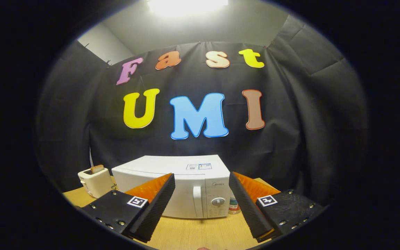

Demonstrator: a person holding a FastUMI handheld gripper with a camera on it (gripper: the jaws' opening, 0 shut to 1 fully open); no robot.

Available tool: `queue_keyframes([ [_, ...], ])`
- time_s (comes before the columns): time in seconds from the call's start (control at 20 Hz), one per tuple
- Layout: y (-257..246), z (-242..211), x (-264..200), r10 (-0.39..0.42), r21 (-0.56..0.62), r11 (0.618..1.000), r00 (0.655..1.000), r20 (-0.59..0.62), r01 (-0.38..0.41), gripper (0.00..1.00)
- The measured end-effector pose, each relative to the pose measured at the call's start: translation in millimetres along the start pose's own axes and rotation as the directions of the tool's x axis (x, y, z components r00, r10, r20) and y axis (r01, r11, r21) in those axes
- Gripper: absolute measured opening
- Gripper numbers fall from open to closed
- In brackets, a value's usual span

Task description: Open the microwave, put the food inside, and close the microwave door.

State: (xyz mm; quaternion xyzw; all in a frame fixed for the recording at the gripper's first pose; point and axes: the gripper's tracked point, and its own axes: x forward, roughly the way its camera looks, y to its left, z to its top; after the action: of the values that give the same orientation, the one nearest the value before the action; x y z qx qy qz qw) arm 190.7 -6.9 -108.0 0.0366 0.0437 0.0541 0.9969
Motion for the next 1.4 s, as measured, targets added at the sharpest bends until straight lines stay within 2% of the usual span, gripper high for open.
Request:
queue_keyframes([
  [0.5,1,-66,66,0.042,-0.026,0.999,0.994,-0.101,-0.045,0.99],
  [1.05,0,-150,111,0.038,-0.054,0.997,0.966,-0.255,-0.053,1.00],
  [1.15,2,-158,116,0.038,-0.053,0.997,0.962,-0.270,-0.055,0.94],
  [1.2,3,-162,118,0.035,-0.056,0.997,0.961,-0.275,-0.052,0.84],
  [1.4,5,-171,119,0.031,-0.070,0.996,0.955,-0.293,-0.054,0.59],
])
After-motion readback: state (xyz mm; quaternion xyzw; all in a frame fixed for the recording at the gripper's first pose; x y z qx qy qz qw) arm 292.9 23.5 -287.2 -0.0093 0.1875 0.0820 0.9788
